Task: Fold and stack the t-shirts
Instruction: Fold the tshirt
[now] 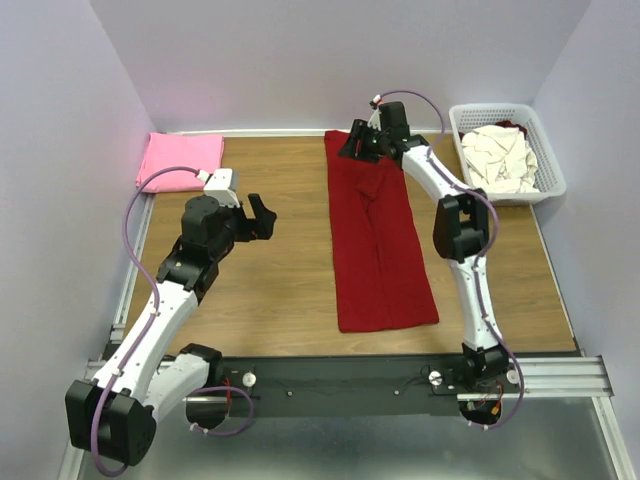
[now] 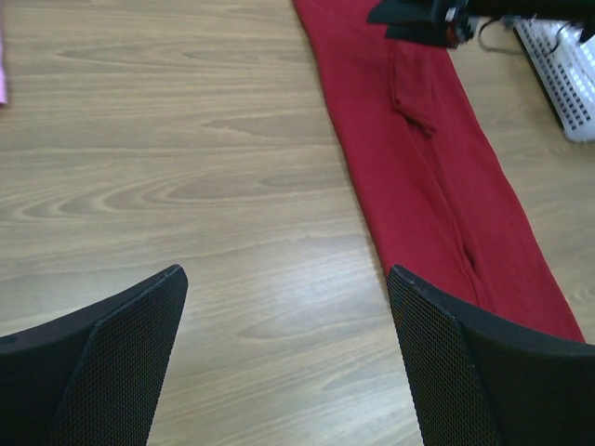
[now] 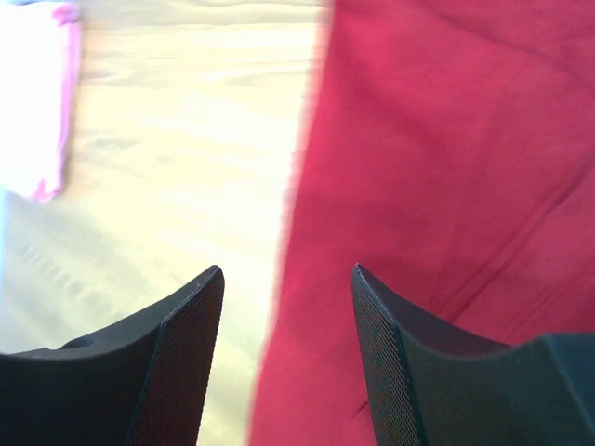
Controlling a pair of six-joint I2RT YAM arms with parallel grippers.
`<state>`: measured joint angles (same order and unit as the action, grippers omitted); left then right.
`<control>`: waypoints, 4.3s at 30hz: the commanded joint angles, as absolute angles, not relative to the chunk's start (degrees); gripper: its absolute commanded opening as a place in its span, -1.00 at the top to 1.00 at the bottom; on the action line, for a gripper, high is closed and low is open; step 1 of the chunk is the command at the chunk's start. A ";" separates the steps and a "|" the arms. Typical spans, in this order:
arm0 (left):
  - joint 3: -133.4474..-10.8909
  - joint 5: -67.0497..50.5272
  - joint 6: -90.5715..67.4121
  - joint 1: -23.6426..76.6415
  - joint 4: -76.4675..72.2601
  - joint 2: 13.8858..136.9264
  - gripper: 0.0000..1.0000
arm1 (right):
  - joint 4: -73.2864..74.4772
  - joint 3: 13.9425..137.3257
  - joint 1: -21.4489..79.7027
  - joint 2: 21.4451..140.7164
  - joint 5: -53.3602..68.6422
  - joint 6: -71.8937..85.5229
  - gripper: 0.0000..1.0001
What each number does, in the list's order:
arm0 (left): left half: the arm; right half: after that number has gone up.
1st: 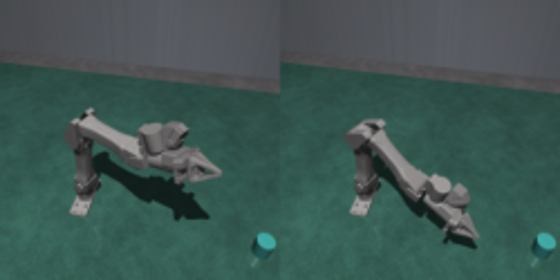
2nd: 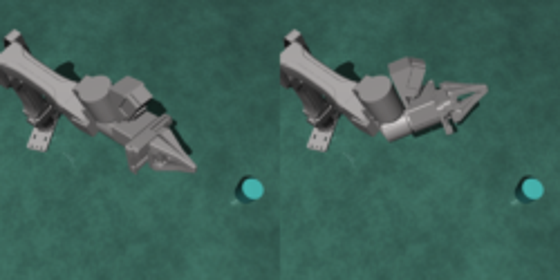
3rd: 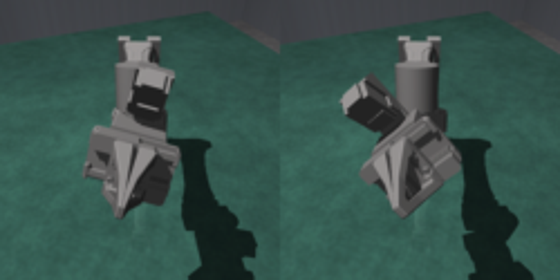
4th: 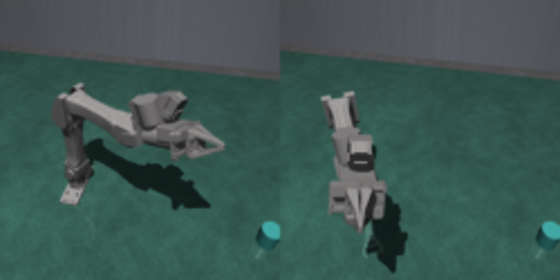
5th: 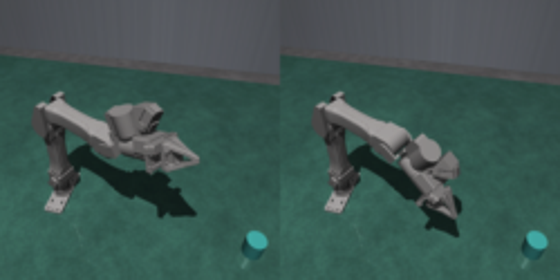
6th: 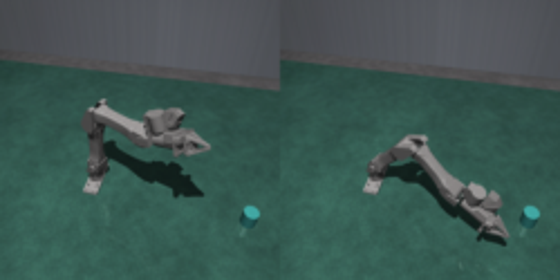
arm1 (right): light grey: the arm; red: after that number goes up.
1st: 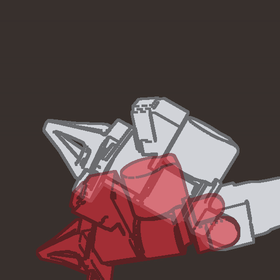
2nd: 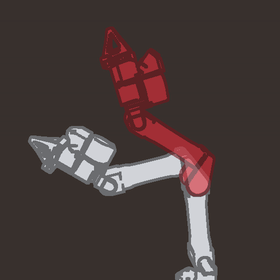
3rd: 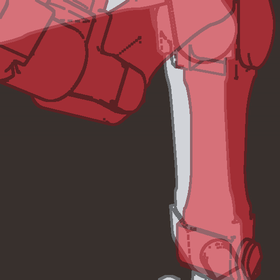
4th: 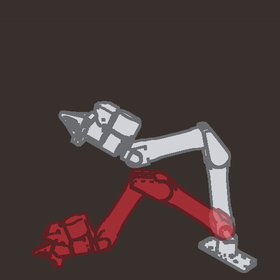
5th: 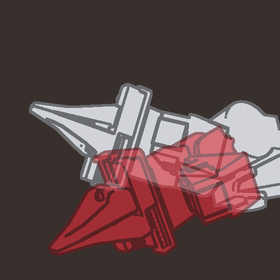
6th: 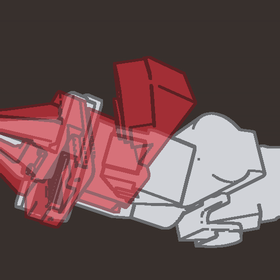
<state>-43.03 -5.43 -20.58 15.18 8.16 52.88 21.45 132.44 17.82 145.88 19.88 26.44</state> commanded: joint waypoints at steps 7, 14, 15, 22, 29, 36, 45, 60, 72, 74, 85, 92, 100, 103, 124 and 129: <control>-42.37 -3.60 -27.94 24.77 10.63 57.56 -0.81 | 22.67 92.24 18.72 105.07 20.12 20.48 -0.27; -40.17 -3.43 -32.08 29.09 13.88 58.80 -0.69 | 29.44 65.94 29.25 90.54 14.77 20.64 -0.15; -40.17 -3.60 -32.25 29.27 14.93 58.97 -0.68 | 29.36 62.18 32.66 89.74 14.24 21.61 -0.15; -39.82 -3.43 -32.70 30.15 18.98 59.68 -0.63 | 27.95 58.26 45.06 93.68 7.65 28.56 -0.09; -38.50 -3.08 -32.25 30.32 20.39 58.10 -0.64 | 30.50 63.89 50.89 100.10 0.70 30.94 0.02; -36.74 -3.95 -32.96 30.67 21.00 55.64 -0.61 | 32.08 66.97 53.96 107.48 2.46 31.99 0.03; -36.30 -5.36 -32.96 30.85 23.11 52.91 -0.61 | 32.34 75.93 56.69 112.84 5.54 31.38 0.02; -36.74 -7.38 -33.92 33.39 25.05 52.46 -0.58 | 46.49 66.29 53.18 91.09 -15.81 37.35 -0.06; -37.88 -8.18 -38.85 42.71 26.28 64.32 -0.51 | 51.24 41.68 43.69 70.49 -9.68 46.49 -0.12; -39.02 -6.77 -39.72 44.29 26.72 65.74 -0.51 | 50.98 40.70 42.37 69.79 -8.88 46.41 -0.12; -43.06 -2.37 -41.13 50.71 28.12 74.09 -0.50 | 47.02 37.44 39.81 70.40 -8.00 45.26 -0.06; -44.03 -1.14 -41.84 51.77 29.44 75.76 -0.49 | 45.62 36.22 39.73 73.47 -6.25 46.49 0.00; -44.21 -1.41 -41.75 52.56 30.06 76.99 -0.49 | 45.00 33.05 39.73 73.30 -3.69 48.60 0.16; -44.03 -1.41 -41.84 52.56 30.06 77.52 -0.49 | 44.91 32.96 39.73 74.09 -4.13 48.43 0.19; -48.42 1.49 -43.42 55.37 35.51 84.02 0.03 | 42.54 31.99 39.73 71.81 -3.08 46.93 0.99; -49.66 1.49 -43.51 56.78 35.95 86.48 0.03 | 42.19 31.73 39.73 71.89 -2.90 46.85 0.99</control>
